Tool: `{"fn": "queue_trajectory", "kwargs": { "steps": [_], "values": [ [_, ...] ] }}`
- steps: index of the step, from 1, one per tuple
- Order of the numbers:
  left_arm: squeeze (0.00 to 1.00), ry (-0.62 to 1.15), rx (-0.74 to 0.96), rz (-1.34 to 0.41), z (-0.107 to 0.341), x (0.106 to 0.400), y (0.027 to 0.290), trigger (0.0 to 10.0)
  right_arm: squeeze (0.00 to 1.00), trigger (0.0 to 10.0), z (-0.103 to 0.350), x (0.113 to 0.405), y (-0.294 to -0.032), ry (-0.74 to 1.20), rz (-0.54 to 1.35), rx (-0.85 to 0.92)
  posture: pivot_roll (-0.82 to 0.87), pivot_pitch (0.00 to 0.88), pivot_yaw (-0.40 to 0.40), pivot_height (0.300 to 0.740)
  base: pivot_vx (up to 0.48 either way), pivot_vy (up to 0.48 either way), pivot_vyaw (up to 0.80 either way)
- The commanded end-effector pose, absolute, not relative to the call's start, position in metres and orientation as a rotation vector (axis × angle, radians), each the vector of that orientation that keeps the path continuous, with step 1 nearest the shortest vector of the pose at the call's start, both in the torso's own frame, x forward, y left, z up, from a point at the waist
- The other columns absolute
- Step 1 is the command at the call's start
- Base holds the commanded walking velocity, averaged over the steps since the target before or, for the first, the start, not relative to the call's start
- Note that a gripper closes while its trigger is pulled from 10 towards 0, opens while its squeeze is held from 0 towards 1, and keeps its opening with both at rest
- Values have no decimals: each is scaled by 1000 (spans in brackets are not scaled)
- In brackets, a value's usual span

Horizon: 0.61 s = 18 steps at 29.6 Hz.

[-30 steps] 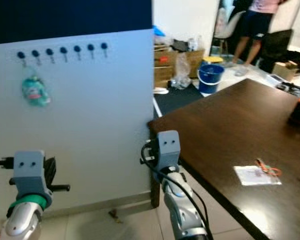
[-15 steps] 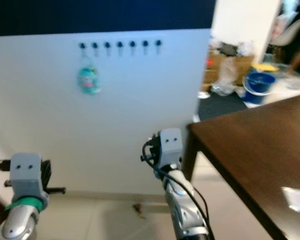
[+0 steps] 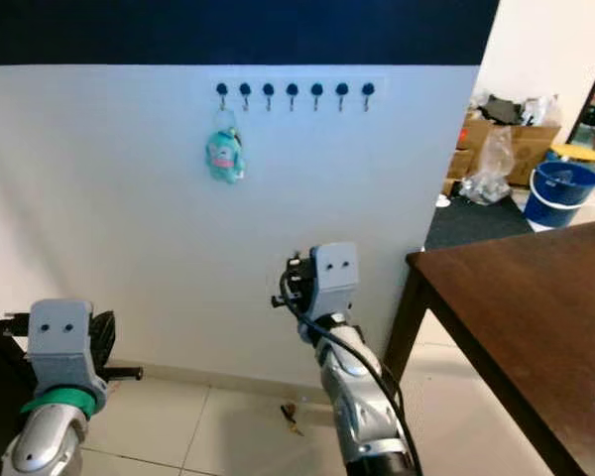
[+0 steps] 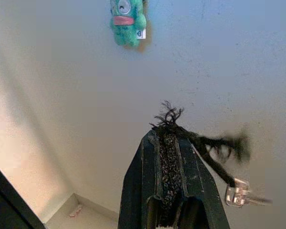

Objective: Hang keys on a hook

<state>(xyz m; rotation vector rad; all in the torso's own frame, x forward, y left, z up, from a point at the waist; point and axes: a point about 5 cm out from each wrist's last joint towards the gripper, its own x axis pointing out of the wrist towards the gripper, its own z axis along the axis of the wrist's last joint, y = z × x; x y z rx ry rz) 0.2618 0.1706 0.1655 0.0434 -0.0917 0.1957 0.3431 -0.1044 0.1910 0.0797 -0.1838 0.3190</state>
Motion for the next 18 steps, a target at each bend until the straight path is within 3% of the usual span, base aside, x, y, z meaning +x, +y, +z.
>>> {"fn": "queue_trajectory", "kwargs": {
  "steps": [1, 12, 18],
  "values": [
    [0, -108, 38, 213, 168, 259, 175, 10000, 0, 10000, 195, 345, -100, -197, 337, 95, -130, 22, 102, 740, 315, 0, 0],
    [0, -109, 32, 206, 167, 261, 174, 10000, 0, 10000, 201, 347, -98, -208, 366, 102, -135, 16, 103, 740, 318, 0, 0],
    [0, -108, 28, 203, 167, 261, 174, 10000, 0, 10000, 201, 345, -97, -207, 380, 121, -135, 16, 103, 740, 322, 0, -667]
  ]
}}
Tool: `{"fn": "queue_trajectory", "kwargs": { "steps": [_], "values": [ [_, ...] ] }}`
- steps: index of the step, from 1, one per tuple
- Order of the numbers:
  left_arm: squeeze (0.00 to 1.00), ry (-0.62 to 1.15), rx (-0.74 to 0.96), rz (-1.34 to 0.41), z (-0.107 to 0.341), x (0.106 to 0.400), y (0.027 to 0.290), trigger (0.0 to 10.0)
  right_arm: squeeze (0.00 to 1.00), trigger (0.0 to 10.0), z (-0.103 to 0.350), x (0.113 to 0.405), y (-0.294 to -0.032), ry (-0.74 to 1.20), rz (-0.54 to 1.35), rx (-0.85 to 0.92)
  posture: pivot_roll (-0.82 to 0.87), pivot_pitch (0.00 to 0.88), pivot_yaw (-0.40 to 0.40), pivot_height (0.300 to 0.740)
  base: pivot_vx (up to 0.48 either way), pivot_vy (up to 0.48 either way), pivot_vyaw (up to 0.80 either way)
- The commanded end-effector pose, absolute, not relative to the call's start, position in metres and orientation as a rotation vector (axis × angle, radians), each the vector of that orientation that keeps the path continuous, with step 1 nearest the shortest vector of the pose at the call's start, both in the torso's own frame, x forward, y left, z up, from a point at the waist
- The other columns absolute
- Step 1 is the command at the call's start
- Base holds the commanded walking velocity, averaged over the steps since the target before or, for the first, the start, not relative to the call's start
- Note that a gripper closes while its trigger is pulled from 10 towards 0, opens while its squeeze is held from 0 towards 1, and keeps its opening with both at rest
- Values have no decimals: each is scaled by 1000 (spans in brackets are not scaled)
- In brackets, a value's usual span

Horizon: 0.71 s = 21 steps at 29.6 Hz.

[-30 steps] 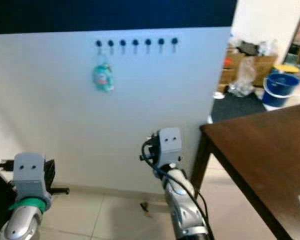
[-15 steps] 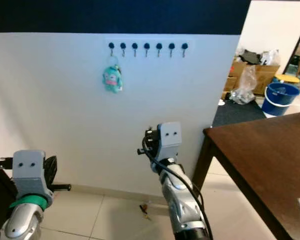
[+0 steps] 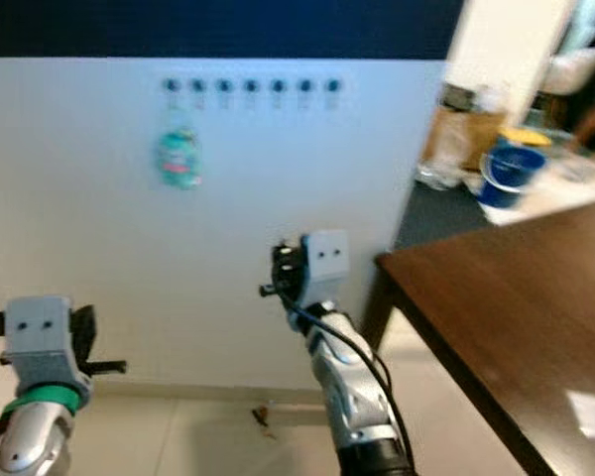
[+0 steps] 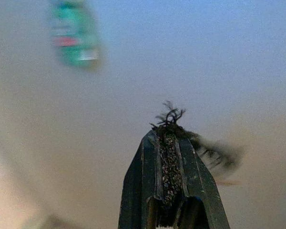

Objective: Hang keys on a hook

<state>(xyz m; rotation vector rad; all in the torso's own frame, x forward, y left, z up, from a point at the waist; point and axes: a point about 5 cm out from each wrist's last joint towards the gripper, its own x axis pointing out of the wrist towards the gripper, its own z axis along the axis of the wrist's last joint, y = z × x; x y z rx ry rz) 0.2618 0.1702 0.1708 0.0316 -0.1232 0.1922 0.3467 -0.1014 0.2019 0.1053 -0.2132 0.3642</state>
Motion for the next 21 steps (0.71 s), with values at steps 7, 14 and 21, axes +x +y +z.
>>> {"fn": "queue_trajectory", "kwargs": {
  "steps": [7, 14, 21],
  "values": [
    [0, -105, 22, 205, 166, 261, 175, 10000, 0, 10000, 219, 345, -91, -267, 412, 114, -139, 15, 108, 740, 317, 0, 0],
    [0, -103, 19, 201, 165, 261, 174, 10000, 0, 10000, 238, 346, -90, -329, 440, 108, -139, 15, 108, 740, 311, 0, 0],
    [0, -101, 17, 202, 165, 260, 175, 10000, 0, 10000, 268, 347, -92, -434, 419, 141, -144, 17, 112, 740, 304, 0, 0]
  ]
}}
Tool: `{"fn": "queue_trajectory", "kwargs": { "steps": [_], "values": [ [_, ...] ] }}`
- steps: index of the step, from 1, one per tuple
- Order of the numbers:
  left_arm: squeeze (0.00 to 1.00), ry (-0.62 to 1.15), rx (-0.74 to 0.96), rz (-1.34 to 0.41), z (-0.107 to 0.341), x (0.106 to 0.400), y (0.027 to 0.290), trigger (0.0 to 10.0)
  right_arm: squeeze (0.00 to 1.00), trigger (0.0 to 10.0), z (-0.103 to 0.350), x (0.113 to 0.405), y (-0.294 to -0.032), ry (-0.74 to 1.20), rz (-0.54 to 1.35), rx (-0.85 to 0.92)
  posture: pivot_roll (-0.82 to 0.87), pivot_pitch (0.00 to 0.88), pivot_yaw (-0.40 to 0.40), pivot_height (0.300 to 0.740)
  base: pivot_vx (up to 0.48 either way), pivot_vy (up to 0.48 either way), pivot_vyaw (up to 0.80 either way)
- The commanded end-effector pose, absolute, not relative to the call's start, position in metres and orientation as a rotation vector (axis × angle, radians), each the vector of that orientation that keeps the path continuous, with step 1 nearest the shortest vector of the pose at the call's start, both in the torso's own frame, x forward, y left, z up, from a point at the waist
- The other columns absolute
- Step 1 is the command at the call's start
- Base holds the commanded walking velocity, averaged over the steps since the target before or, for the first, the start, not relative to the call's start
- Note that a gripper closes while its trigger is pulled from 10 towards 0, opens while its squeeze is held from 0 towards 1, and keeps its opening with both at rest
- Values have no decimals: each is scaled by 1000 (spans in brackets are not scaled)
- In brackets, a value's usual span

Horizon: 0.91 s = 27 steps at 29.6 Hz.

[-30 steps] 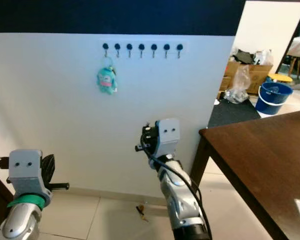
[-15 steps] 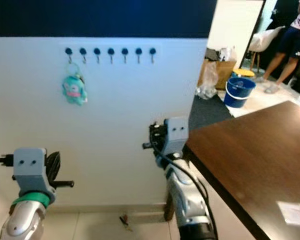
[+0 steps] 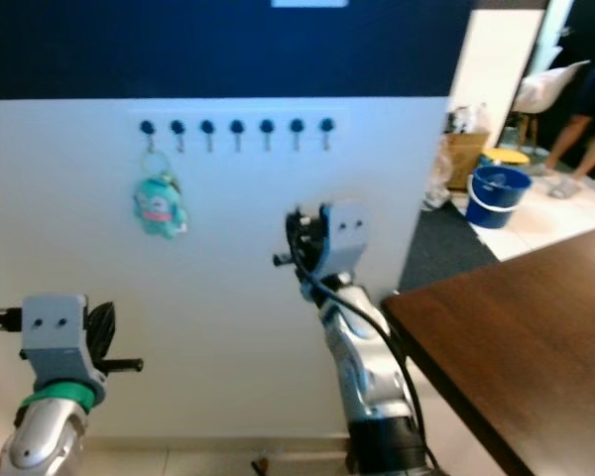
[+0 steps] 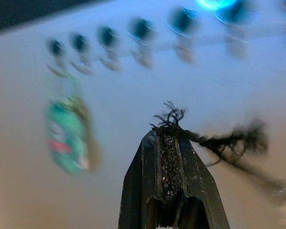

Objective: Hang keys on a hook

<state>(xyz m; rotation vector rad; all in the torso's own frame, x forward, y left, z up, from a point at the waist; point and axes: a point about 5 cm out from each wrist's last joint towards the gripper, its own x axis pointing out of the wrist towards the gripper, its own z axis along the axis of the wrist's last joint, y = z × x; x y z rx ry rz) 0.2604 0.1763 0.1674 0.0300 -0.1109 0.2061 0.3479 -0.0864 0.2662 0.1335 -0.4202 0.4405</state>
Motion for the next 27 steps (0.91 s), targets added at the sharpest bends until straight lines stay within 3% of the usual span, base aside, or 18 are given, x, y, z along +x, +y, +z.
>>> {"fn": "queue_trajectory", "kwargs": {
  "steps": [1, 13, 27],
  "values": [
    [0, -101, 17, 202, 165, 260, 175, 10000, 0, 10000, 268, 347, -92, -434, 419, 141, -144, 17, 112, 740, 300, 0, 0],
    [0, -99, 19, 199, 165, 261, 175, 10000, 0, 10000, 276, 346, -88, -457, 424, 167, -143, 7, 117, 740, 283, 0, 0],
    [0, -81, 31, 205, 162, 260, 176, 10000, 0, 10000, 273, 343, -82, -443, 454, 191, -143, 0, 119, 740, 0, 0, 0]
  ]
}}
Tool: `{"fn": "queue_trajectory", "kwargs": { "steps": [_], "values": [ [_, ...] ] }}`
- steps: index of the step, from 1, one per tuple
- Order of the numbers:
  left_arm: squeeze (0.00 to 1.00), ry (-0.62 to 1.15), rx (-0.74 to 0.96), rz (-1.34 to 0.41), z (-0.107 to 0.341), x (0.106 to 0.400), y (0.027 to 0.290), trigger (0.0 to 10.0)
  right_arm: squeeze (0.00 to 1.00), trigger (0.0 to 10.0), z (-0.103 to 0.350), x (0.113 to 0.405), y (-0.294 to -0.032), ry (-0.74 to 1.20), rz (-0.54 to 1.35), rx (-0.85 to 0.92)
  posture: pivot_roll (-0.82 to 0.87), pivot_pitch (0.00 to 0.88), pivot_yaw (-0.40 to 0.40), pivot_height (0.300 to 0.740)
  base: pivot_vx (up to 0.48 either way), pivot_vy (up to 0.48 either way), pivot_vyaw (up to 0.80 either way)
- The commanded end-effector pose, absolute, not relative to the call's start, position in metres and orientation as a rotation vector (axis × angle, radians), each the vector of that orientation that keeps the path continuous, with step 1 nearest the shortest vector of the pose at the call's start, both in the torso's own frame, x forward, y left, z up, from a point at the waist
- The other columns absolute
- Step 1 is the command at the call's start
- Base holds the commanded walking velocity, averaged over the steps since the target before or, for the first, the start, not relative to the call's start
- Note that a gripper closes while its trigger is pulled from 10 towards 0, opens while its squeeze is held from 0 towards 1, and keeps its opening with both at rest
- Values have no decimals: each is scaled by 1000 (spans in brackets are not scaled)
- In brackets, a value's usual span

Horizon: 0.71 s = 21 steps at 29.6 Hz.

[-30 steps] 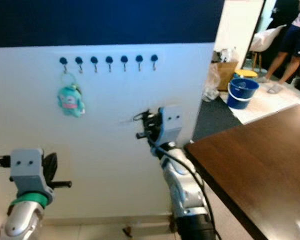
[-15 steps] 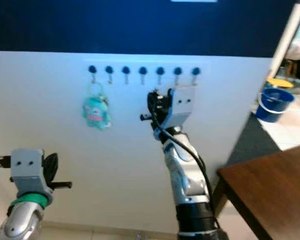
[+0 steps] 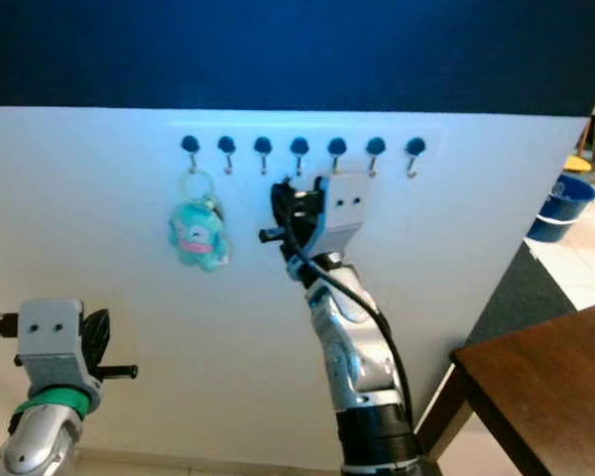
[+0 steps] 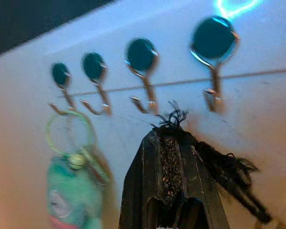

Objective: Hang keys on a hook

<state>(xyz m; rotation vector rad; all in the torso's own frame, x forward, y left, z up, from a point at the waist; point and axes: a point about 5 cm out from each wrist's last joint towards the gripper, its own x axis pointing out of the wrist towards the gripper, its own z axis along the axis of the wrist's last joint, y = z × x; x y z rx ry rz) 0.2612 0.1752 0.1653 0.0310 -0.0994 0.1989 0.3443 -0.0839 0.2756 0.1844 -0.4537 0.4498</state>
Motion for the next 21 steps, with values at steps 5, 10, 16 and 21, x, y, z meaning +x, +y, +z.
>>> {"fn": "queue_trajectory", "kwargs": {
  "steps": [5, 10, 16, 21],
  "values": [
    [0, -84, 31, 200, 162, 260, 176, 10000, 0, 10000, 273, 342, -82, -443, 454, 195, -143, 0, 119, 740, 0, 0, 0],
    [0, -83, 28, 203, 162, 261, 177, 10000, 0, 10000, 273, 342, -81, -443, 465, 201, -139, 1, 119, 740, 0, 0, 0],
    [0, -81, 27, 206, 161, 260, 177, 10000, 0, 10000, 273, 339, -75, -445, 516, 196, -139, 4, 118, 740, 0, 0, 0],
    [0, -80, 26, 206, 161, 261, 177, 10000, 0, 10000, 274, 339, -70, -446, 550, 189, -139, 6, 117, 740, 0, 0, 0]
  ]
}}
